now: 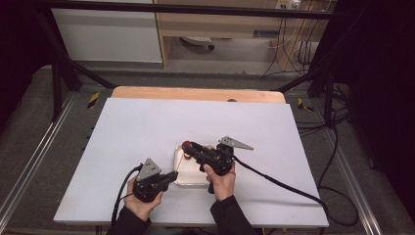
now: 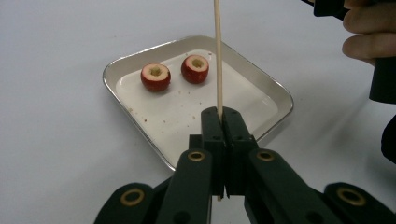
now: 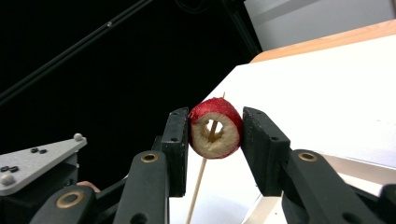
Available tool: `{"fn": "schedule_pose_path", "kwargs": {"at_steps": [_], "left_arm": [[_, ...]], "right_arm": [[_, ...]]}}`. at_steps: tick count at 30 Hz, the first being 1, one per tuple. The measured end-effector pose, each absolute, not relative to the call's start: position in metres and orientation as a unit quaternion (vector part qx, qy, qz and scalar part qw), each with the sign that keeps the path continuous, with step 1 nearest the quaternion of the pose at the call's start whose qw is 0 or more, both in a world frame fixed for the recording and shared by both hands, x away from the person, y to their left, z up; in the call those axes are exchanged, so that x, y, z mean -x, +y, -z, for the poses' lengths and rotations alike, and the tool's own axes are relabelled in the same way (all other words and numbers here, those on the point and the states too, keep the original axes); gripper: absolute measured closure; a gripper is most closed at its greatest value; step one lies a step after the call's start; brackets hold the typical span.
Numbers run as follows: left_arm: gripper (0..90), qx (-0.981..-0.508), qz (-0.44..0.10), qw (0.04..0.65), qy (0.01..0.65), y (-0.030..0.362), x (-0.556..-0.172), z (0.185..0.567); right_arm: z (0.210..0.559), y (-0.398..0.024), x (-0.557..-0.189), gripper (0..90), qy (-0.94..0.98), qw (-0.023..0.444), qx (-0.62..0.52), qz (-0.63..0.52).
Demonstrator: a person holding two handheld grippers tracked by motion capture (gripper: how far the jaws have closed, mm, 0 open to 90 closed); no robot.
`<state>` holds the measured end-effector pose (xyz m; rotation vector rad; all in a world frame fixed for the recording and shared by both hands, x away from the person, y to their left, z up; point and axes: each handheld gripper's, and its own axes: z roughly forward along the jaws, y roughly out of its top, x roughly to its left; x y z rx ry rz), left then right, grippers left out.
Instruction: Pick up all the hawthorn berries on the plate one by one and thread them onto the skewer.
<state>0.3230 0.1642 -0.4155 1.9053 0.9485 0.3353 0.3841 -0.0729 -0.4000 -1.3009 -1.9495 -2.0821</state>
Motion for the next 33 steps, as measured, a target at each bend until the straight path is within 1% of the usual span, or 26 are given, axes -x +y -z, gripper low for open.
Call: {"fn": "schedule_pose_path", "kwargs": {"at_steps": [8,17,18,23,25,28,33], "left_arm": [[89.0,-0.778,-0.133,0.474,0.391,0.1651,-0.3231,0.4156],[89.0,-0.782,-0.144,0.466,0.388,0.1619,-0.3223,0.4168],[89.0,-0.782,-0.141,0.468,0.386,0.1608,-0.3221,0.4173],[89.0,-0.776,-0.153,0.480,0.380,0.1621,-0.3194,0.4146],[89.0,-0.774,-0.142,0.481,0.386,0.1626,-0.3212,0.4150],[89.0,-0.782,-0.143,0.472,0.381,0.1616,-0.3221,0.4171],[89.0,-0.788,-0.151,0.460,0.379,0.1615,-0.3229,0.4169]], "right_arm": [[0.4014,-0.0718,-0.3843,63.5,-0.620,0.009,0.419,0.664],[0.4021,-0.0727,-0.3864,63.7,-0.620,0.021,0.424,0.660],[0.4017,-0.0736,-0.3851,63.7,-0.625,0.012,0.423,0.656],[0.3992,-0.0746,-0.3826,63.8,-0.621,0.012,0.423,0.660],[0.3987,-0.0741,-0.3821,63.8,-0.618,0.013,0.423,0.662],[0.4007,-0.0741,-0.3822,63.8,-0.627,0.008,0.424,0.654],[0.4013,-0.0738,-0.3810,63.9,-0.634,0.011,0.423,0.647]]}}
